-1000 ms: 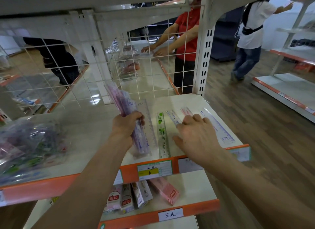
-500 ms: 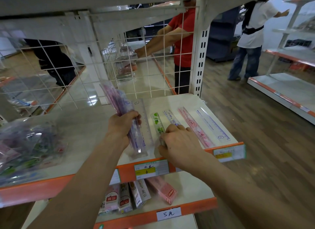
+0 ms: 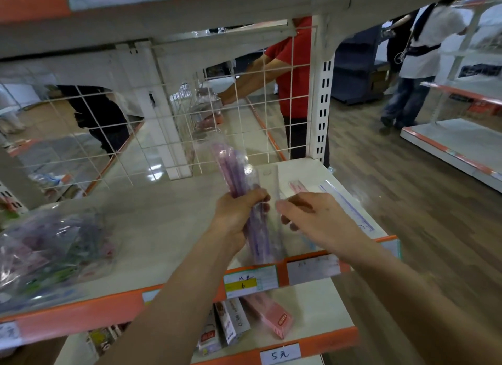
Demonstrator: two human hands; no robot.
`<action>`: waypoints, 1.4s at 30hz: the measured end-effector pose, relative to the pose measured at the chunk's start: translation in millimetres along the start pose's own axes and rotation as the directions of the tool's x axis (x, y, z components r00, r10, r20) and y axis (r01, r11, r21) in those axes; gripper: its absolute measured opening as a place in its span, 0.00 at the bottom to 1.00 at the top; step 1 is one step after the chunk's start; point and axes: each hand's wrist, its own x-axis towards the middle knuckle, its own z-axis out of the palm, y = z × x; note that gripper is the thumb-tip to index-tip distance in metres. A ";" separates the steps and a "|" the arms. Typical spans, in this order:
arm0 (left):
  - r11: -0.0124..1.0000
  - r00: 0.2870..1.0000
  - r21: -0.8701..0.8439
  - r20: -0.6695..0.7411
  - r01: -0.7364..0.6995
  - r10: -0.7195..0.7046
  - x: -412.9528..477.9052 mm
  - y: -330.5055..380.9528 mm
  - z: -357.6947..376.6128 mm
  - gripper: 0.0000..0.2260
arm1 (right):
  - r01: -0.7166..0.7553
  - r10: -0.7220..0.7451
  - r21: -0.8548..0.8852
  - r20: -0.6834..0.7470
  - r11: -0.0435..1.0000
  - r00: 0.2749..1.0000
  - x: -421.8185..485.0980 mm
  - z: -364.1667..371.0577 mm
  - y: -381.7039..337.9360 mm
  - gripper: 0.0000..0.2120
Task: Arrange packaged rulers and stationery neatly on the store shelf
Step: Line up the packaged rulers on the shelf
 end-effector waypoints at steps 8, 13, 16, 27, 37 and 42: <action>0.998 0.996 -0.055 0.084 0.033 -0.028 -4.3 3.2 13.3 0.04 | -0.149 0.122 0.293 0.108 0.944 0.987 -2.4 -10.7 0.1 0.08; 0.996 0.992 -0.076 0.117 0.048 -0.039 -7.2 2.6 15.7 0.02 | -0.190 0.149 0.370 0.139 0.909 0.979 -2.8 -17.3 2.9 0.08; 0.996 0.990 -0.065 0.130 0.062 -0.053 -7.3 3.6 17.2 0.02 | -0.240 0.178 0.469 0.173 0.850 0.969 -2.6 -21.6 5.6 0.09; 0.987 0.970 -0.021 0.193 0.156 -0.149 -4.4 0.5 20.1 0.03 | -0.167 0.162 0.229 0.037 0.959 0.986 5.2 -47.7 23.1 0.16; 0.981 0.968 -0.066 0.190 0.180 -0.165 3.1 -4.5 23.4 0.03 | -0.129 0.047 -0.353 -0.234 0.927 0.971 10.6 -70.8 56.1 0.18; 0.981 0.964 -0.071 0.210 0.178 -0.160 1.9 -6.9 25.5 0.02 | -0.152 0.039 -0.467 -0.243 0.871 0.969 11.3 -74.7 55.0 0.20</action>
